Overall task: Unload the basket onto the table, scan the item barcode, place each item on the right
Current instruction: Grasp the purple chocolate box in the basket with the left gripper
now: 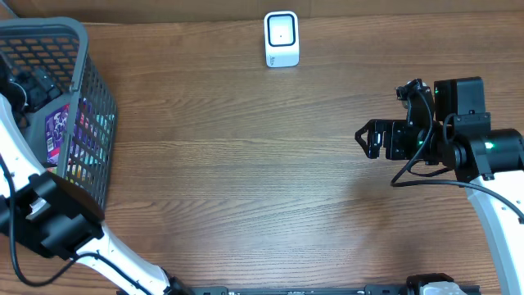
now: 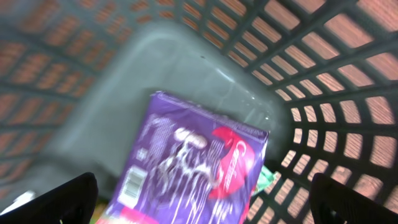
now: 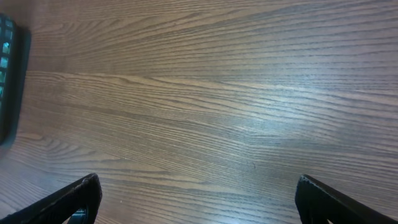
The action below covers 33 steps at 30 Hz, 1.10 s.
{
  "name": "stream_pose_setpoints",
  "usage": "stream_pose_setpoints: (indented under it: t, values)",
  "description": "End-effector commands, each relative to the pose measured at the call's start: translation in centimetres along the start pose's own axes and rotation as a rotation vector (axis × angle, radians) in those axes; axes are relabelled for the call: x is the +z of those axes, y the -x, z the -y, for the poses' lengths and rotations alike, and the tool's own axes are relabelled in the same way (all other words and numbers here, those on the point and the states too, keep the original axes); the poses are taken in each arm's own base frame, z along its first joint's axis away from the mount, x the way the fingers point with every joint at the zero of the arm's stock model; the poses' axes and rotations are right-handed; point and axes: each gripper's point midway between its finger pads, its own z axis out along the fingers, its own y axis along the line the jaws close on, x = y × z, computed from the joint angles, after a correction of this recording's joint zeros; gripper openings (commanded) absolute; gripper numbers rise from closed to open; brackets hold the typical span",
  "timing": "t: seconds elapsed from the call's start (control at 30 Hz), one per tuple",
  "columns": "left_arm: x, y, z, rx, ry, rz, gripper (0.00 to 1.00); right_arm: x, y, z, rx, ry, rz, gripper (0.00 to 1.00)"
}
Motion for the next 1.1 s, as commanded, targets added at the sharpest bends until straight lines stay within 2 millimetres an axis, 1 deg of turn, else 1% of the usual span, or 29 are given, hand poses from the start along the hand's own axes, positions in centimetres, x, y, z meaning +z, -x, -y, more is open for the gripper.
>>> stream_pose_setpoints:
  t: [0.0, 0.07, 0.1, 0.13, 0.2, 0.3, 0.37, 0.4, 0.43, 0.47, 0.5, 0.53, 0.57, 0.6, 0.77, 0.9, 0.97, 1.07]
  values:
    - [4.4, -1.5, 1.8, 0.071, -0.139, -0.082, 1.0, -0.5, 0.7, -0.5, -0.017, 0.009, 0.026, 1.0]
    - [6.2, -2.3, 2.0, 0.099, -0.166, -0.12, 1.0, -0.5, 0.7, -0.5, -0.017, 0.009, 0.026, 1.0]
    - [8.2, -3.6, 1.9, 0.11, -0.169, -0.173, 1.0, -0.5, 0.7, -0.5, -0.017, 0.009, 0.026, 1.0]
    - [9.2, -4.4, 1.8, 0.119, -0.171, -0.206, 1.0, -0.5, 0.7, -0.5, -0.017, 0.009, 0.026, 1.0]
    - [10.8, -5.9, 1.6, 0.133, -0.176, -0.262, 1.0, -0.6, 0.7, -0.5, -0.018, 0.009, 0.027, 1.0]
    - [12.9, -7.4, 1.4, 0.125, -0.178, -0.318, 1.0, -0.6, 0.8, -0.5, -0.018, 0.01, 0.028, 1.0]
    - [13.9, -8.1, 1.3, 0.121, -0.179, -0.343, 1.0, -0.6, 0.8, -0.5, -0.018, 0.01, 0.028, 1.0]
    - [14.3, -8.4, 1.2, 0.119, -0.179, -0.352, 0.98, -0.6, 0.8, -0.5, -0.017, 0.01, 0.028, 1.0]
    - [14.5, -8.6, 1.2, 0.118, -0.178, -0.357, 0.94, -0.6, 0.8, -0.5, -0.017, 0.01, 0.029, 1.0]
    - [14.8, -8.7, 1.1, 0.119, -0.173, -0.36, 0.87, -0.6, 0.8, -0.5, -0.014, 0.01, 0.029, 1.0]
    - [14.9, -8.7, 1.0, 0.119, -0.171, -0.361, 0.72, -0.6, 0.8, -0.5, -0.014, 0.01, 0.029, 1.0]
    - [15.0, -8.7, 1.0, 0.12, -0.171, -0.36, 0.48, -0.6, 0.8, -0.5, -0.014, 0.01, 0.03, 1.0]
    - [15.0, -8.7, 1.0, 0.12, -0.171, -0.358, 0.19, -0.6, 0.9, -0.5, -0.016, 0.011, 0.033, 1.0]
    - [15.0, -8.6, 0.9, 0.118, -0.17, -0.357, 0.04, -0.6, 1.0, -0.5, -0.018, 0.011, 0.037, 1.0]
    - [14.5, -8.8, 0.5, 0.106, -0.168, -0.369, 0.04, -0.6, 1.6, -0.6, -0.027, 0.014, 0.06, 1.0]
    - [12.6, -8.0, 0.1, 0.07, -0.142, -0.362, 0.04, -0.6, 1.5, -0.6, -0.026, 0.014, 0.058, 1.0]
    - [11.1, -6.8, -0.1, 0.045, -0.127, -0.337, 0.04, -0.6, 1.5, -0.6, -0.025, 0.014, 0.055, 1.0]
    - [8.0, -4.2, 0.0, 0.026, -0.122, -0.269, 0.04, -0.6, 1.3, -0.6, -0.023, 0.013, 0.05, 1.0]
